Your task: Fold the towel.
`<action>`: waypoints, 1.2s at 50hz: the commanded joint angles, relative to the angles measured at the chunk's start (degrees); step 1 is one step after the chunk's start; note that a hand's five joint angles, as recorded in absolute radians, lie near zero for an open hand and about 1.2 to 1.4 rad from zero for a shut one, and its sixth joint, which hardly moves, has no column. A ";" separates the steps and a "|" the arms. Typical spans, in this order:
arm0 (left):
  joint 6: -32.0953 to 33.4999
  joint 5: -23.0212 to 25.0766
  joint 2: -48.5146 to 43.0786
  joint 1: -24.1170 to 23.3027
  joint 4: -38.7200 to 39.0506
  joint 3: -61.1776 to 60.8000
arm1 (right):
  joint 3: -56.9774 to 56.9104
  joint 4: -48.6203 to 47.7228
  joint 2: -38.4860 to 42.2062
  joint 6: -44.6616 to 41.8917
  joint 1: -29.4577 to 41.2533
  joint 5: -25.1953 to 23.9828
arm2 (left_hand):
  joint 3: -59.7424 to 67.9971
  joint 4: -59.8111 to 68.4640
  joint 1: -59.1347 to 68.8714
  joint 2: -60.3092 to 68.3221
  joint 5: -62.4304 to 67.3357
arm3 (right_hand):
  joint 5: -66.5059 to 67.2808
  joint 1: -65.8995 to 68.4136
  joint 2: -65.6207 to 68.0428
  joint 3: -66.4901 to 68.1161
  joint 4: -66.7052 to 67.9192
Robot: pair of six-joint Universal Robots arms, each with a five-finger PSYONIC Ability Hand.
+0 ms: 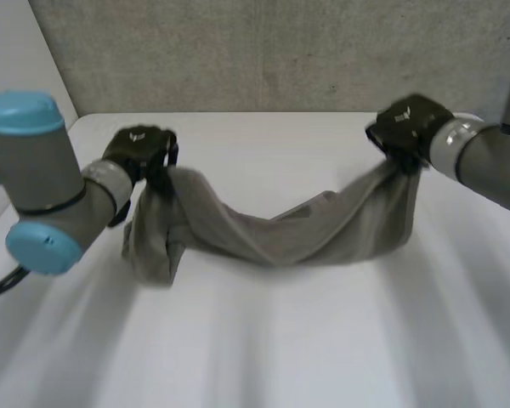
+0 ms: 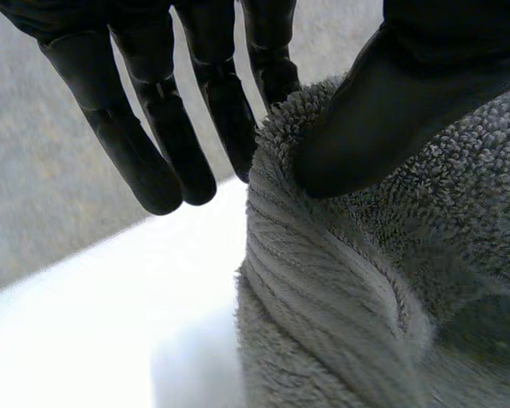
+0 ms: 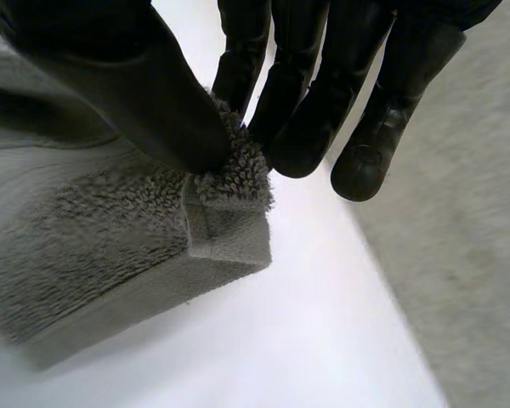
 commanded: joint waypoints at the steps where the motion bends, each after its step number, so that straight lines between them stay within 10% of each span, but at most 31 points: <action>1: 1.10 -0.49 -1.49 -1.38 10.14 17.52 | -6.65 -34.00 0.63 11.95 2.03 5.77 | -3.84 -3.21 -2.02 -2.97 -12.10 | 3.68 3.82 5.03 2.99 3.17; 7: -2.24 -0.75 2.90 -1.21 20.98 18.07 | -2.25 -39.98 -5.53 13.29 2.47 8.33 | -3.34 -2.72 -1.52 -2.47 -11.60 | 3.68 3.82 5.03 2.99 3.17; 23: -1.46 -0.05 3.34 0.72 21.25 -7.07 | 18.12 -31.55 -8.26 13.02 1.16 2.09 | -3.34 -2.72 -1.52 -2.47 -11.60 | 3.68 3.82 5.03 2.99 3.17; 34: 12.60 0.39 4.31 3.45 21.08 -26.58 | 32.29 -25.56 -7.82 7.49 -4.56 -0.55 | -5.84 -5.22 -4.02 -4.97 -14.10 | 3.68 3.82 5.03 2.99 3.17; 42: 19.37 4.35 8.88 5.29 19.94 -33.26 | 38.36 -25.65 -9.23 4.94 -7.90 -1.51 | -24.85 -24.22 -23.03 -23.98 -33.11 | 3.68 3.82 5.03 2.99 3.17; 46: 20.77 8.20 12.21 6.34 15.65 -33.53 | 39.41 -26.00 -9.41 4.94 -8.07 -1.69 | -72.45 -71.83 -70.64 -71.59 -80.71 | 3.68 3.82 5.03 2.99 3.17; 60: 22.36 13.66 16.80 6.44 8.25 -26.06 | 41.70 -27.84 -9.32 5.03 -7.99 -3.09 | -73.13 -72.50 -71.31 -72.26 -81.39 | 3.68 3.82 5.03 2.99 3.17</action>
